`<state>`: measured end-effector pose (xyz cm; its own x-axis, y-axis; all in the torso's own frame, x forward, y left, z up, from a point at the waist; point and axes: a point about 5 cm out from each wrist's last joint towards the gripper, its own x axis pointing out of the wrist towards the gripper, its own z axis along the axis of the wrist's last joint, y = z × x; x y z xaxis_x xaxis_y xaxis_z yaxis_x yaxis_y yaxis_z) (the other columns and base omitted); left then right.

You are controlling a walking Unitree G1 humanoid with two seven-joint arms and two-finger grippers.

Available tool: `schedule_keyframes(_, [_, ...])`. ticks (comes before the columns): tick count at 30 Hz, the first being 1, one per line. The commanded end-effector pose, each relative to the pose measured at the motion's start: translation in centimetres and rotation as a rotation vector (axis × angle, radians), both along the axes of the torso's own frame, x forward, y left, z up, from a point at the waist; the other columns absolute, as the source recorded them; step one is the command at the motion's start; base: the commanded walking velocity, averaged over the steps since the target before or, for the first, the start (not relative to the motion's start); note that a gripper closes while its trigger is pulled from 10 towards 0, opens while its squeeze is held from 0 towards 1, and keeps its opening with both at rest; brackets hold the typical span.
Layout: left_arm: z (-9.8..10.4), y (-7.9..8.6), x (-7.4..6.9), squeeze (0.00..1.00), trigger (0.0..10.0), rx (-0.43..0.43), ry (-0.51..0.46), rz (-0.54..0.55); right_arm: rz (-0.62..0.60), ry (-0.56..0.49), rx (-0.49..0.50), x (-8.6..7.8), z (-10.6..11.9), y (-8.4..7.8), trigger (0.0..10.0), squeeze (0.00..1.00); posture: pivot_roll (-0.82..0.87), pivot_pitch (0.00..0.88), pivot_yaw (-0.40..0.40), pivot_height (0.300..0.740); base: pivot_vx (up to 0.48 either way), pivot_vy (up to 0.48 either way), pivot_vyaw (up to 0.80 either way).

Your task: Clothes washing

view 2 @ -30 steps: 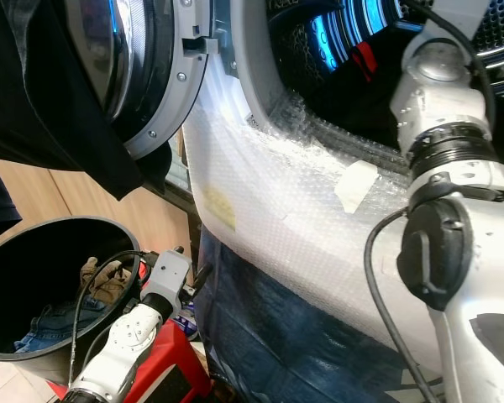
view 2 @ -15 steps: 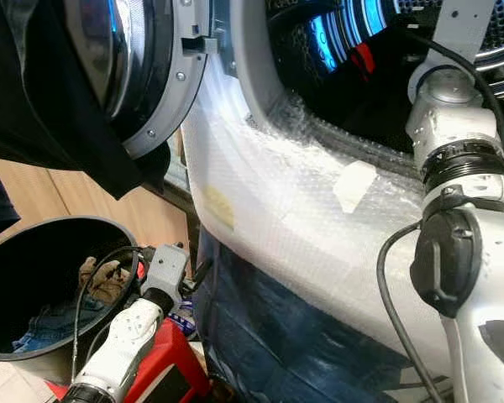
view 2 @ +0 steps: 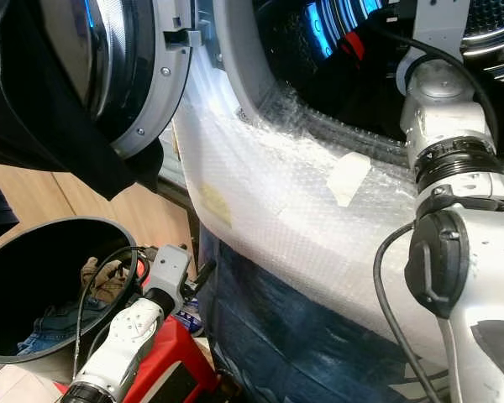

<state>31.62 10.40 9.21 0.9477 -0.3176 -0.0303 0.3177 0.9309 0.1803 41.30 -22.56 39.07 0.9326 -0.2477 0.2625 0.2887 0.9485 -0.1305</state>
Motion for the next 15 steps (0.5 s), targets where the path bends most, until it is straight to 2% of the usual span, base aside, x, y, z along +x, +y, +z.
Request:
schedule_keyframes(1, [0.0,-0.3,-0.2,0.0,10.0,-0.003,0.007,-0.019,0.027,-0.081,0.019,-0.4,1.8,0.4,10.0,1.0,-0.06,0.113,-0.004,0.74,0.0,0.0,0.0])
schedule_keyframes(6, [0.0,-0.3,-0.3,0.0,10.0,0.0,0.007,-0.021,0.064,-0.111,-0.003,-0.5,1.4,0.6,10.0,1.0,-0.06,0.115,-0.007,0.74,0.0,0.0,0.0])
schedule_keyframes(8, [-0.1,-0.2,-0.4,0.0,10.0,0.001,0.01,-0.02,0.065,-0.128,0.033,-0.9,1.1,0.1,10.0,1.0,-0.06,0.116,-0.004,0.74,0.0,0.0,0.0])
schedule_keyframes(10, [-0.1,-0.1,-0.4,0.0,10.0,0.001,0.012,-0.02,0.061,-0.139,0.022,-1.3,0.8,0.0,10.0,1.0,-0.07,0.119,-0.001,0.74,0.0,0.0,0.0])
schedule_keyframes(15, [-0.3,0.0,-0.5,0.0,10.0,0.003,0.018,-0.022,0.104,-0.164,0.015,-2.5,0.6,0.6,10.0,1.0,-0.07,0.124,0.004,0.74,0.0,0.0,0.0])
